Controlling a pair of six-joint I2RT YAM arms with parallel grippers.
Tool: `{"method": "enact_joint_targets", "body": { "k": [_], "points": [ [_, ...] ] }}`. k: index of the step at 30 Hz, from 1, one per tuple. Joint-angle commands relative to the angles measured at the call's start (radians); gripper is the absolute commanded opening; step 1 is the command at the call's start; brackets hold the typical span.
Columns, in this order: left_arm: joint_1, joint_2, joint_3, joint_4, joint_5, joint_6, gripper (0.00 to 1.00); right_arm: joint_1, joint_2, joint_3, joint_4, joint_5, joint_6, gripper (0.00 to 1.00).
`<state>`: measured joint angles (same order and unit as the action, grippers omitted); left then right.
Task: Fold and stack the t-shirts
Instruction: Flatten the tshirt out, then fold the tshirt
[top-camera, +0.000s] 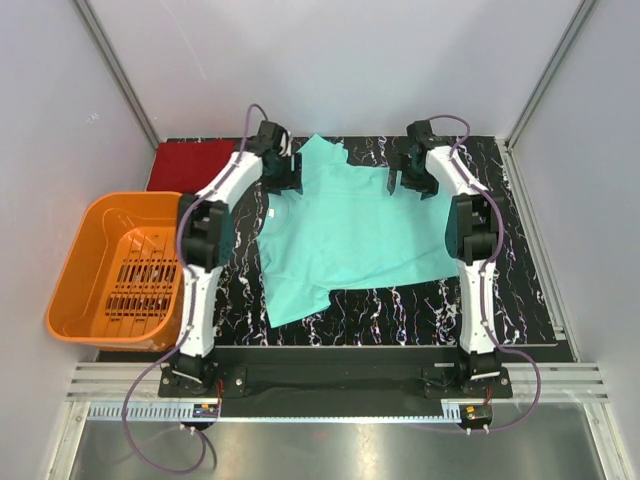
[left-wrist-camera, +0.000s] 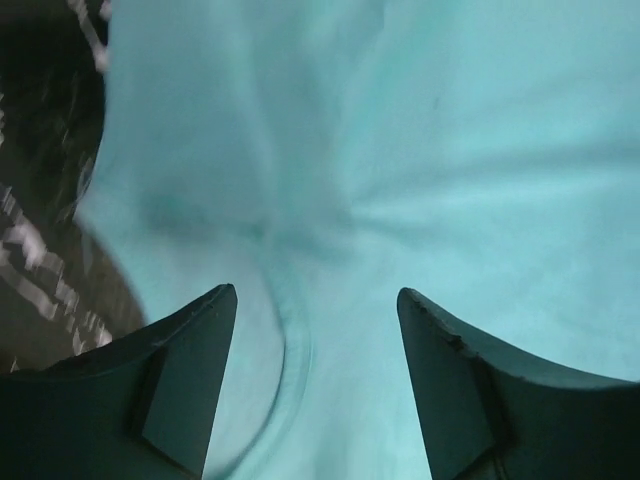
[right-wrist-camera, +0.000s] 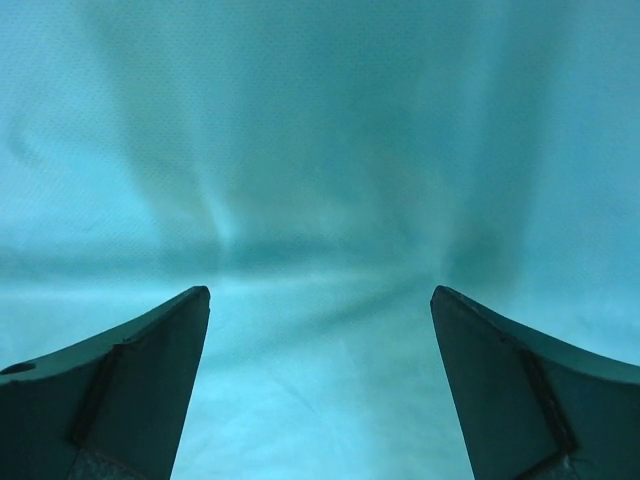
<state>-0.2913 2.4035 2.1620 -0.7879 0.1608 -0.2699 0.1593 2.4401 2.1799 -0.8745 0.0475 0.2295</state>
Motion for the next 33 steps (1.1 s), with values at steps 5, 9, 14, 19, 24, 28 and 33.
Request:
{"method": "enact_joint_targets", "body": {
  "k": [5,9,14,19,24,28,33],
  "points": [
    [-0.038,-0.557,-0.572,0.275,0.123,-0.098,0.66,0.008,-0.45,-0.479,0.07,0.055,0.145,1.0],
    [-0.113,-0.613,-0.779,0.395,0.166,-0.149,0.58,-0.004,-0.605,-0.765,0.193,0.064,0.212,0.89],
    [-0.212,-0.65,-0.927,0.527,0.223,-0.221,0.49,-0.041,-0.728,-0.96,0.238,0.162,0.267,0.63],
    [-0.312,-0.772,-1.062,0.556,0.119,-0.259,0.48,-0.084,-0.759,-1.0,0.206,0.224,0.384,0.67],
    [-0.327,-0.931,-1.22,0.625,0.017,-0.319,0.51,-0.086,-0.699,-0.953,0.174,0.265,0.511,0.68],
    [-0.325,-0.957,-1.234,0.598,-0.007,-0.301,0.52,-0.087,-0.639,-0.908,0.152,0.247,0.573,0.66],
    [-0.325,-0.975,-1.223,0.569,-0.004,-0.287,0.52,-0.087,-0.598,-0.893,0.135,0.249,0.646,0.6]
  ]
}}
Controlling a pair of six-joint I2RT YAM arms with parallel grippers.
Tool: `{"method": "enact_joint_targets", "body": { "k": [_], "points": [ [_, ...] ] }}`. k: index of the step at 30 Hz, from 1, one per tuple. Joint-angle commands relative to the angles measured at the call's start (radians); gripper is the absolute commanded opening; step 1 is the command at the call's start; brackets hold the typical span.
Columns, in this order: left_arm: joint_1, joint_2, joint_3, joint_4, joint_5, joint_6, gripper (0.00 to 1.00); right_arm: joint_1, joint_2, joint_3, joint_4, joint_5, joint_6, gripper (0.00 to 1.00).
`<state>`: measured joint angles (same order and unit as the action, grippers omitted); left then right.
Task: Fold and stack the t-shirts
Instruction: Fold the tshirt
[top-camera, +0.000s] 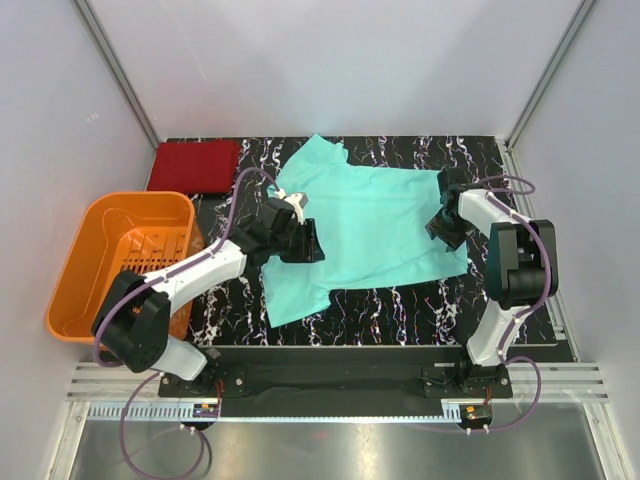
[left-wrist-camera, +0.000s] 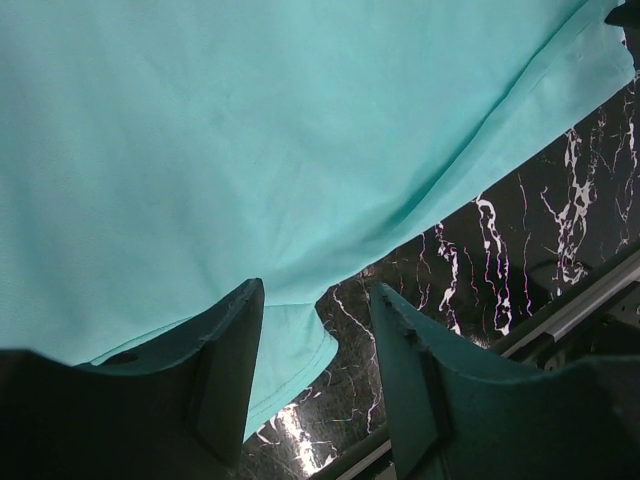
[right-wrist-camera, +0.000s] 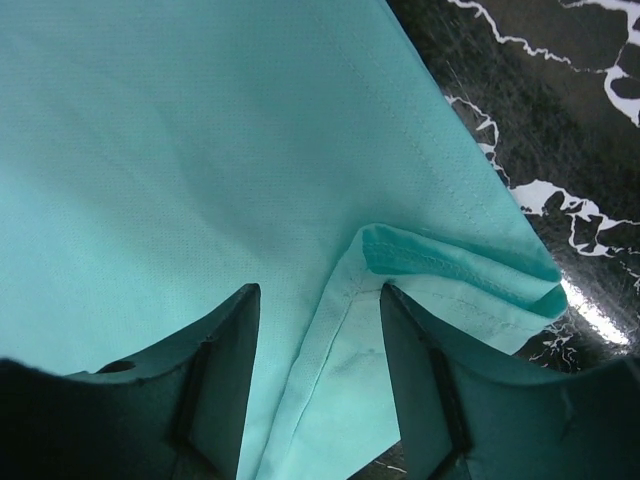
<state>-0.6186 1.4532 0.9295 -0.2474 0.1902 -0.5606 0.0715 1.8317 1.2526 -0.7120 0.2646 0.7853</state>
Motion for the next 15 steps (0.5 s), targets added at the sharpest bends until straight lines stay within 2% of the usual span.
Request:
{"method": "enact_joint_targets", "body": {
  "k": [1,6,13,15],
  "points": [
    [0.002,-0.033,0.008,0.022,-0.041,0.007,0.52,0.001,0.008,0.037,-0.03,0.041,0.098,0.58],
    [0.013,-0.094,-0.003,-0.041,-0.116,0.008,0.52,-0.002,0.001,0.041,-0.041,0.044,0.133,0.55],
    [0.057,-0.217,-0.052,-0.09,-0.12,0.004,0.54,-0.027,-0.023,-0.027,-0.02,0.044,0.161,0.5],
    [0.075,-0.257,-0.066,-0.113,-0.129,-0.01,0.55,-0.038,-0.011,-0.027,-0.02,0.039,0.157,0.44]
  ]
}}
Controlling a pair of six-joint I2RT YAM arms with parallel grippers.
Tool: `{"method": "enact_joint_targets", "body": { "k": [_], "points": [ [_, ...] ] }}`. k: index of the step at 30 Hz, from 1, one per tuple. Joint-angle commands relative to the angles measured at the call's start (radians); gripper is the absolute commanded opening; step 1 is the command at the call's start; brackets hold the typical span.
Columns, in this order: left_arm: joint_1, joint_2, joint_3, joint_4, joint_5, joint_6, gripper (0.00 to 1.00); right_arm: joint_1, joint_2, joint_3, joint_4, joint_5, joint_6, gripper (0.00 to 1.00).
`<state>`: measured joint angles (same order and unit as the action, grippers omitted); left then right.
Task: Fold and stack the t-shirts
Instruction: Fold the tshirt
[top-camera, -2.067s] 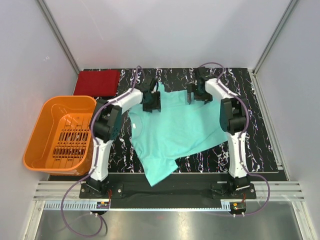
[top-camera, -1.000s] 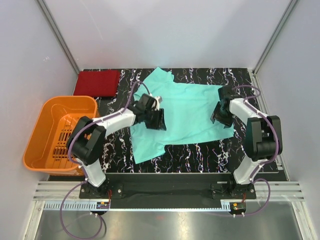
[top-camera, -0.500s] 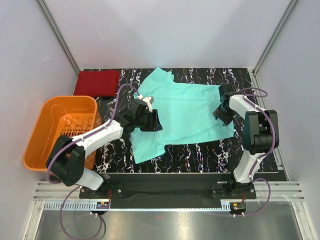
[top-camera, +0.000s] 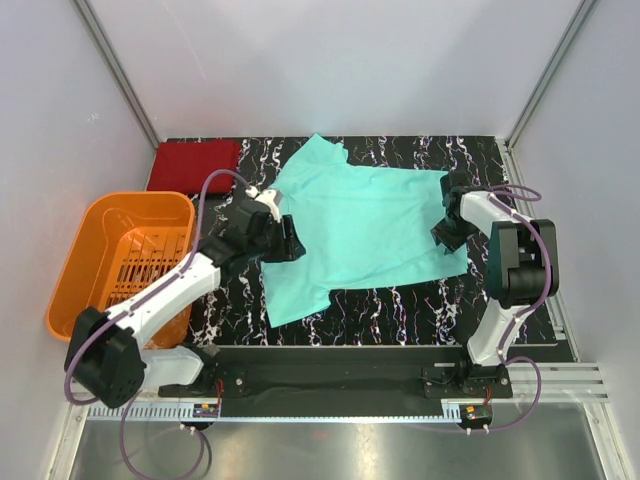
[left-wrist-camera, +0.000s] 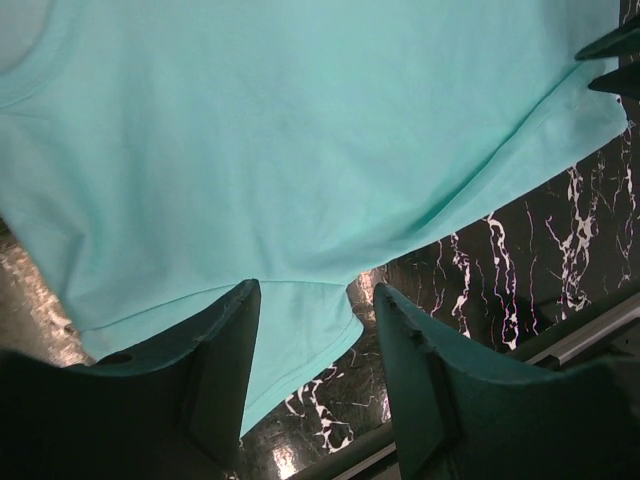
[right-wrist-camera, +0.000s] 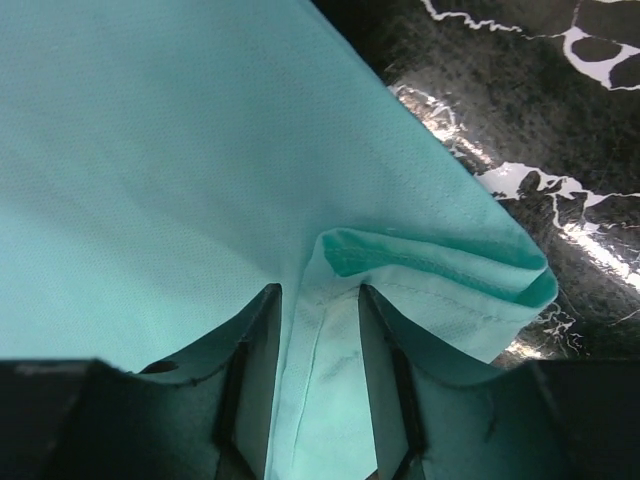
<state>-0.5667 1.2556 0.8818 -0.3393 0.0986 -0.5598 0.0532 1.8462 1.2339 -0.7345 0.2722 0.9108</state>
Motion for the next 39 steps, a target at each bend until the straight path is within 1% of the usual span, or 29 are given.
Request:
{"method": "enact_joint_targets", "body": {
  "k": [1,2,3,4,5,7,9,10,12,13,15,16,18,19,20,22,23,25,28,30,31,32,35,39],
  "points": [
    [0.028,-0.076,-0.021,-0.032,-0.046,-0.015,0.55,-0.023,-0.018,-0.01,0.004,0.03,0.03,0.43],
    [0.03,-0.103,-0.03,-0.064,-0.069,-0.034,0.57,-0.032,-0.016,-0.011,0.006,0.027,0.03,0.4],
    [0.034,-0.123,-0.036,-0.081,-0.127,-0.048,0.59,-0.035,-0.013,-0.013,0.006,0.022,0.028,0.38],
    [0.037,-0.142,-0.047,-0.105,-0.149,-0.06,0.6,-0.036,-0.016,-0.02,0.013,0.016,0.023,0.28],
    [0.05,-0.183,-0.079,-0.113,-0.175,-0.09,0.64,-0.042,-0.018,-0.024,0.017,0.015,0.022,0.24],
    [0.074,-0.218,-0.116,-0.121,-0.169,-0.141,0.67,-0.042,-0.024,-0.024,0.015,0.018,0.016,0.19],
    [0.116,-0.263,-0.168,-0.124,-0.129,-0.156,0.67,-0.042,-0.03,-0.025,0.012,0.021,0.007,0.15],
    [0.126,-0.272,-0.179,-0.136,-0.117,-0.158,0.67,-0.042,-0.039,-0.027,0.012,0.022,0.002,0.08],
    [0.149,-0.286,-0.196,-0.18,-0.131,-0.175,0.66,-0.042,-0.053,-0.028,0.003,0.028,-0.015,0.02],
    [0.157,-0.288,-0.198,-0.228,-0.138,-0.186,0.66,-0.042,-0.071,-0.033,-0.006,0.027,-0.019,0.0],
    [0.166,-0.294,-0.205,-0.269,-0.14,-0.207,0.65,-0.042,-0.1,-0.05,-0.005,0.013,-0.036,0.0],
    [0.168,-0.306,-0.217,-0.303,-0.134,-0.219,0.63,-0.042,-0.131,-0.069,-0.003,0.009,-0.041,0.0],
    [0.168,-0.335,-0.237,-0.323,-0.106,-0.236,0.61,-0.042,-0.163,-0.103,0.01,-0.008,-0.053,0.0],
    [0.168,-0.379,-0.271,-0.329,-0.105,-0.252,0.56,-0.042,-0.194,-0.114,0.014,-0.013,-0.056,0.0],
    [0.166,-0.401,-0.283,-0.333,-0.067,-0.259,0.54,-0.042,-0.205,-0.123,0.018,-0.017,-0.064,0.0],
    [0.168,-0.444,-0.334,-0.333,-0.045,-0.285,0.47,-0.042,-0.229,-0.139,0.021,-0.021,-0.066,0.0],
    [0.168,-0.473,-0.351,-0.334,-0.027,-0.291,0.45,-0.042,-0.235,-0.14,0.024,-0.022,-0.067,0.0],
    [0.166,-0.484,-0.385,-0.331,-0.02,-0.31,0.45,-0.042,-0.243,-0.145,0.029,-0.027,-0.069,0.0],
    [0.159,-0.434,-0.438,-0.302,0.016,-0.313,0.45,-0.042,-0.234,-0.143,0.037,-0.045,-0.069,0.0],
    [0.124,-0.368,-0.442,-0.282,0.032,-0.316,0.45,-0.042,-0.234,-0.151,0.052,-0.054,-0.066,0.0],
    [0.102,-0.346,-0.437,-0.27,0.021,-0.333,0.45,-0.042,-0.232,-0.155,0.056,-0.056,-0.066,0.0],
    [0.055,-0.331,-0.434,-0.258,0.016,-0.342,0.45,-0.044,-0.232,-0.16,0.06,-0.057,-0.064,0.0],
    [-0.016,-0.288,-0.425,-0.228,0.0,-0.383,0.45,-0.042,-0.231,-0.171,0.072,-0.062,-0.07,0.0],
    [-0.024,-0.283,-0.471,-0.204,-0.031,-0.425,0.43,-0.042,-0.243,-0.169,0.075,-0.067,-0.076,0.0]
  ]
}}
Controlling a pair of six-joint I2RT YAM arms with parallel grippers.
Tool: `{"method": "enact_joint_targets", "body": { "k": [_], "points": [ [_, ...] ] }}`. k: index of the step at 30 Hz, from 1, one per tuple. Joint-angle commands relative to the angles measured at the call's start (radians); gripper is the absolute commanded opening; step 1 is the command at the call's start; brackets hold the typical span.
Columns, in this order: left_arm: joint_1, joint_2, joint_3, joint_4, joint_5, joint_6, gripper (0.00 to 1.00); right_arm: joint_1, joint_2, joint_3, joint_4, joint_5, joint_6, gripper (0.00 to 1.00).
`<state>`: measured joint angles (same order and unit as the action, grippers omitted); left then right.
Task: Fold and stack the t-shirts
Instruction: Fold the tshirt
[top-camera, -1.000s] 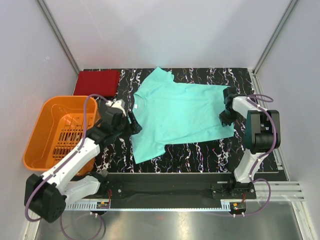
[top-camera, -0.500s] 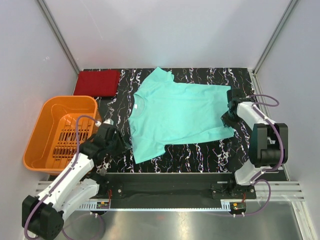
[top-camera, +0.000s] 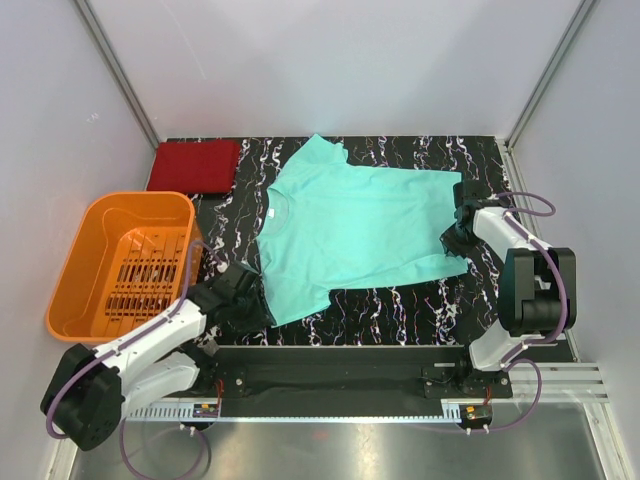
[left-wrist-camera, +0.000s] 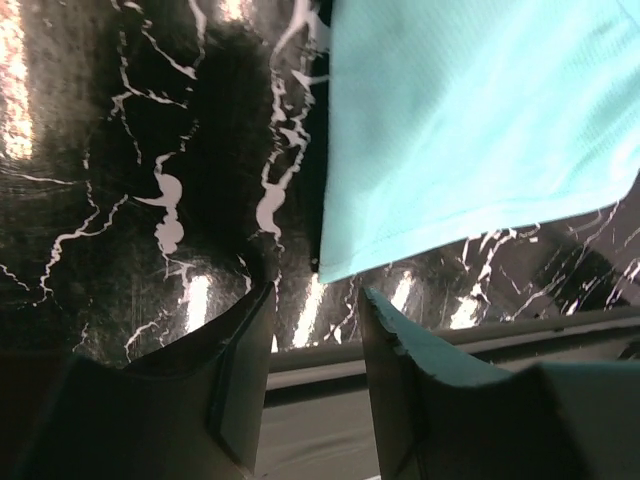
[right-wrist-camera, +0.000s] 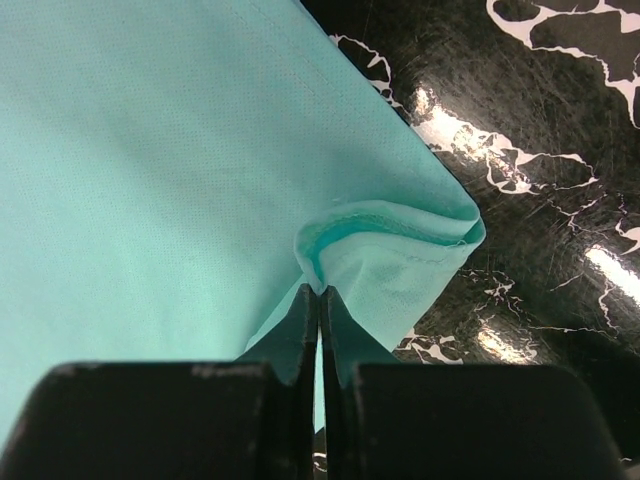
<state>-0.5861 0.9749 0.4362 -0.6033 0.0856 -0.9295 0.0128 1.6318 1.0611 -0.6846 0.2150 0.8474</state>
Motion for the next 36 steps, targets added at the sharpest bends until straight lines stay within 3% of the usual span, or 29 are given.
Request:
{"method": "enact_joint_targets", "body": {
  "k": [1,12,15,16,18,28,36],
  "points": [
    [-0.004,-0.002,-0.03,0.072,-0.023,-0.064,0.43,-0.004,-0.032,0.005,0.025,-0.011,-0.014,0.0],
    [-0.004,0.097,-0.042,0.146,-0.052,-0.074,0.33,-0.002,-0.049,-0.009,0.033,-0.029,-0.021,0.0],
    [-0.004,0.088,-0.054,0.157,-0.047,-0.078,0.21,-0.002,-0.056,-0.01,0.028,-0.029,-0.022,0.0],
    [-0.004,0.082,-0.053,0.155,-0.047,-0.078,0.1,-0.002,-0.062,-0.013,0.022,-0.032,-0.024,0.0],
    [-0.004,0.058,-0.047,0.139,-0.05,-0.075,0.01,-0.002,-0.082,-0.023,0.019,-0.035,-0.022,0.0],
    [-0.006,-0.221,-0.024,-0.006,-0.014,-0.063,0.0,-0.002,-0.323,-0.241,-0.013,-0.103,0.007,0.0],
    [-0.024,-0.228,0.05,0.01,0.082,-0.035,0.0,-0.001,-0.601,-0.403,-0.07,-0.131,0.053,0.0]
  ]
}}
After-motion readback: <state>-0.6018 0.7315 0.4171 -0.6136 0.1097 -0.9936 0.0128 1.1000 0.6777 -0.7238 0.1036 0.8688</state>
